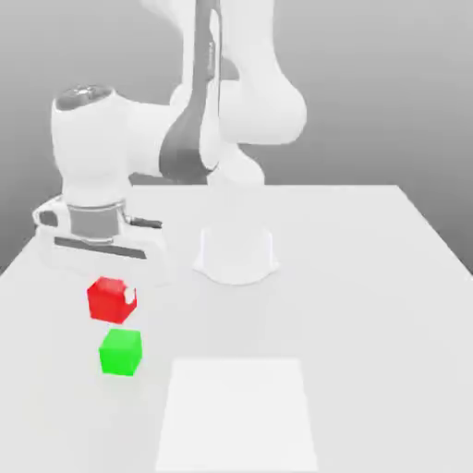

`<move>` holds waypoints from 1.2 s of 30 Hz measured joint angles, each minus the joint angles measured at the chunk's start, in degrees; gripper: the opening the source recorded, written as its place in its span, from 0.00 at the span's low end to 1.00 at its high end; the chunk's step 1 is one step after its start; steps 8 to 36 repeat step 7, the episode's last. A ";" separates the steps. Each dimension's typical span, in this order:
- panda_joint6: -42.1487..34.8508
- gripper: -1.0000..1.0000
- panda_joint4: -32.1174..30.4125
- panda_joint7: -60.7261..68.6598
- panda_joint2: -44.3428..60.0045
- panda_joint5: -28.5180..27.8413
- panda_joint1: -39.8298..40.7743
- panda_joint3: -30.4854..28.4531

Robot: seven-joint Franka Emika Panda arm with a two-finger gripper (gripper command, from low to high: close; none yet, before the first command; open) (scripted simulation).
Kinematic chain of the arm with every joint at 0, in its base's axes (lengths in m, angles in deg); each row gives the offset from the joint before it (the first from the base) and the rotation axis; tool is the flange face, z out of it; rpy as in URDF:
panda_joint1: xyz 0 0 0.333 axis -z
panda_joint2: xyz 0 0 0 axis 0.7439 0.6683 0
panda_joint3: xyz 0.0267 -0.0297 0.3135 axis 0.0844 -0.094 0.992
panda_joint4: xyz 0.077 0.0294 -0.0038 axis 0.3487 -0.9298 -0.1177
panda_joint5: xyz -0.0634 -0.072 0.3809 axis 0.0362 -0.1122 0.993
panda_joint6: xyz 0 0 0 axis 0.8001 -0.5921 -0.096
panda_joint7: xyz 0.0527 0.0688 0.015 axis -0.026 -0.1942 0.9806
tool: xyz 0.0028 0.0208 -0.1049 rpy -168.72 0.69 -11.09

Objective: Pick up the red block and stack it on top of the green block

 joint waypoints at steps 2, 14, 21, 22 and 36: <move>3.80 0.00 0.05 2.06 3.96 2.94 -0.74 0.16; 7.43 1.00 0.18 4.68 7.90 6.69 -0.93 0.90; 7.43 1.00 0.18 4.68 7.90 6.69 -0.93 0.90; 7.43 1.00 0.18 4.68 7.90 6.69 -0.93 0.90; 7.43 1.00 0.18 4.68 7.90 6.69 -0.93 0.90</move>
